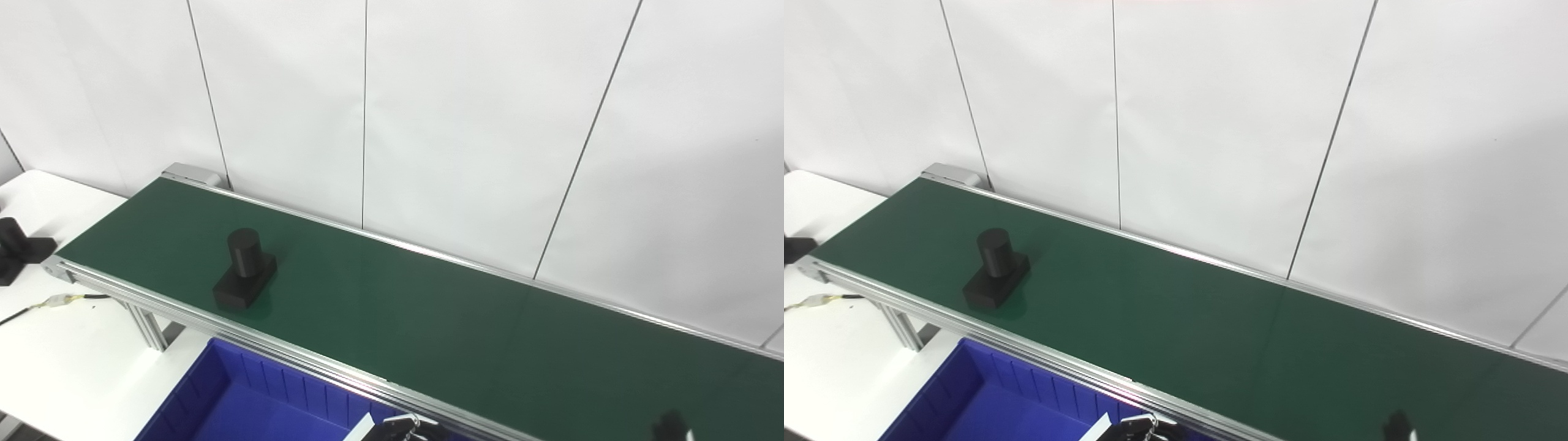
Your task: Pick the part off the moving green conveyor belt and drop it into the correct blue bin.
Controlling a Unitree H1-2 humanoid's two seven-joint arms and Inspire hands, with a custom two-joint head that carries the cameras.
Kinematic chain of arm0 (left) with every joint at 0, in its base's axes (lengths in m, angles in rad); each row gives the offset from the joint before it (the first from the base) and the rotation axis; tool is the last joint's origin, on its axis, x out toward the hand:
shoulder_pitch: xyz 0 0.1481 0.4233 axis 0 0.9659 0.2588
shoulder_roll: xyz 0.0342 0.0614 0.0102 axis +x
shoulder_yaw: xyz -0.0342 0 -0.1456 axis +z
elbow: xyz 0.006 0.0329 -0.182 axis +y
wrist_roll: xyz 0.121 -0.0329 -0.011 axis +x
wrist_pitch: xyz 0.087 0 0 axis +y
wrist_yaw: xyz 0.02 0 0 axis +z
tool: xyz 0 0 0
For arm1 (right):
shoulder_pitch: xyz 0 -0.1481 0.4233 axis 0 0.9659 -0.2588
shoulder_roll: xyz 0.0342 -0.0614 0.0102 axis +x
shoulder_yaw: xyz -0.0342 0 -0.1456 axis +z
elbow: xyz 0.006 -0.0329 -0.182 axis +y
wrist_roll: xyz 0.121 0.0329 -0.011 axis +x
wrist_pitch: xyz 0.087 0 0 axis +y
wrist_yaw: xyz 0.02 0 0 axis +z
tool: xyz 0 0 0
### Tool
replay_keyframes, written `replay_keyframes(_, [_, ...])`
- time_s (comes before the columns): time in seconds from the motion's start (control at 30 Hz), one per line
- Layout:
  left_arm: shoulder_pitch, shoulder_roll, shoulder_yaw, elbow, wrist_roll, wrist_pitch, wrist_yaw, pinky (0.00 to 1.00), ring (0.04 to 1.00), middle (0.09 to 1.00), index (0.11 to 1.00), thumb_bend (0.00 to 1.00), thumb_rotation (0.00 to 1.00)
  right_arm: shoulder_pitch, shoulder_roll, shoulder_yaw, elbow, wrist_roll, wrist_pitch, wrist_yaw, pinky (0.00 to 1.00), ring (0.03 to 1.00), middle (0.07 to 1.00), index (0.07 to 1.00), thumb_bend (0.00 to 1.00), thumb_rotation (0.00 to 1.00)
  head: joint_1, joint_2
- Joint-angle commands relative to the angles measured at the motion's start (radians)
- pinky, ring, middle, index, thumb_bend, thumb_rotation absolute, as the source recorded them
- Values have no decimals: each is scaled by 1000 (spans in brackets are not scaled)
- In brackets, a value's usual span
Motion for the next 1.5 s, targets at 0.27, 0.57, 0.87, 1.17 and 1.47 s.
replay_keyframes(0.27, [-43,4,-2,5,-19,-40,10,565,647,710,707,997,142,-108,17,-56,-75,-77,86,58,973,1000,1000,1000,463,735,-13,7])
replay_keyframes(0.57, [-43,26,-19,-10,23,-40,56,552,642,708,707,1000,165,-178,19,-67,-87,-119,186,103,974,1000,1000,1000,612,811,-21,7])
replay_keyframes(0.87, [15,85,-33,-90,60,-40,104,545,652,723,715,1000,202,-248,-6,-63,-83,-178,272,155,996,1000,1000,1000,658,842,-21,16])
replay_keyframes(1.17, [-3,60,-55,-61,-4,-40,126,531,626,694,693,1000,170,-282,-2,-55,-120,-195,364,200,988,1000,1000,1000,661,800,-23,26])
replay_keyframes(1.47, [10,42,-40,-75,-32,-40,120,535,621,690,690,1000,173,-346,-13,-45,-127,-217,428,248,936,985,1000,1000,665,768,-21,32])
